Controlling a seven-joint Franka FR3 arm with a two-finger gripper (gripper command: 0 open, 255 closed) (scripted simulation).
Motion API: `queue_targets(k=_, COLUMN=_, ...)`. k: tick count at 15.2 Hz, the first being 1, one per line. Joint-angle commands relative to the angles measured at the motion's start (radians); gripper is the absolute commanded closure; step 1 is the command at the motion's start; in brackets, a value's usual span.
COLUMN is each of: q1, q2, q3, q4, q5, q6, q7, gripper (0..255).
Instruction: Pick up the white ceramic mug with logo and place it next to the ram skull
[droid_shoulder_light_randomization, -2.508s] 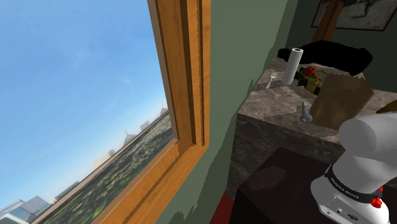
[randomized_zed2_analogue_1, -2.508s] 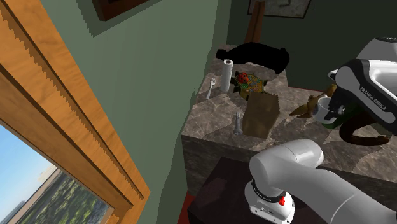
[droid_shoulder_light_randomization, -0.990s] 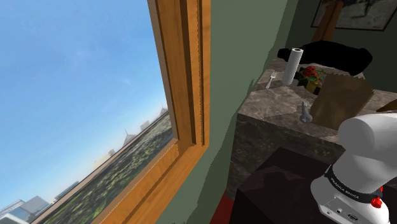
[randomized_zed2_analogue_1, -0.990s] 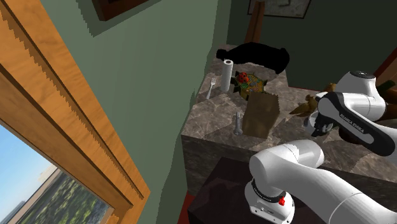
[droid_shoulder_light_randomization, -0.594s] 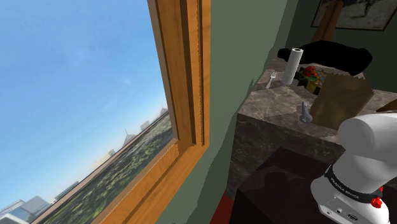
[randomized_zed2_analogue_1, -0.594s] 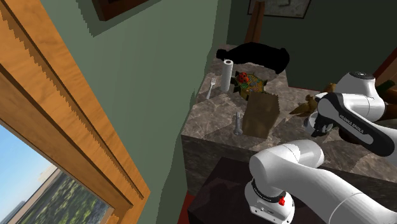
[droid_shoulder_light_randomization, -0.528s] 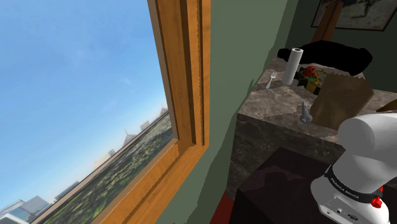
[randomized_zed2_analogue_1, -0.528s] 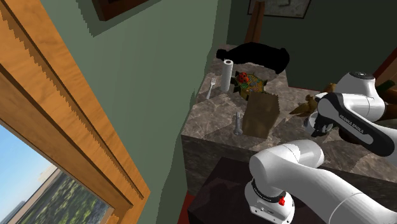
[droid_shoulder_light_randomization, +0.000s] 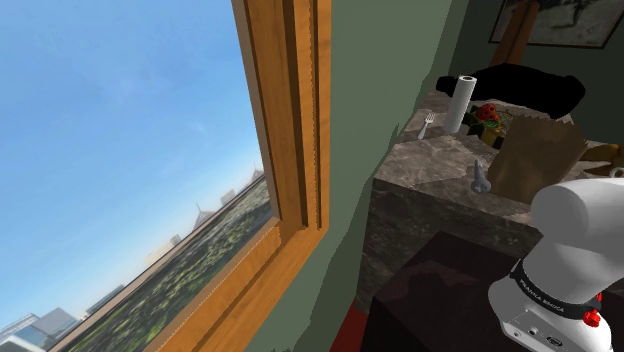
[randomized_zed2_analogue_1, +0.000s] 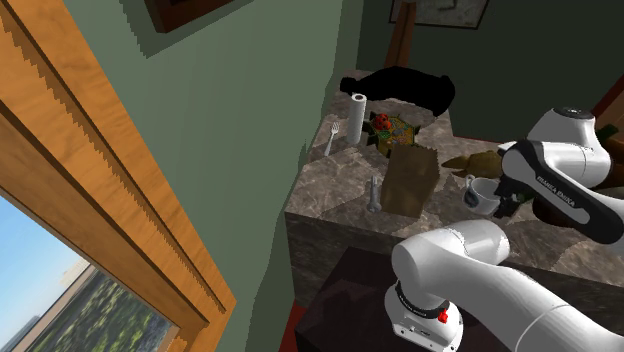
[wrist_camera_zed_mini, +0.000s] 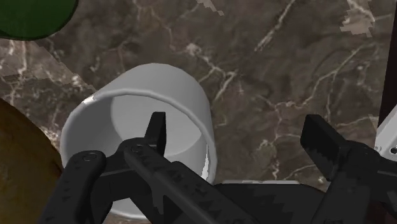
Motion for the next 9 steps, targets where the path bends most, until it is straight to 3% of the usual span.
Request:
queue_targets(k=1, q1=0.002, q2=-0.008, q3=0.061, q4=0.031, q5=0.055, q6=-0.048, q7=-0.01, gripper=0)
queue_targets(k=2, q1=0.002, q2=-0.011, q3=0.087, q4=0.045, q5=0.077, q6=-0.068, q7=-0.014, gripper=0)
queue_targets(k=9, q1=0.002, q2=-0.011, q3=0.087, q4=0.045, q5=0.077, q6=-0.068, q7=-0.014, gripper=0)
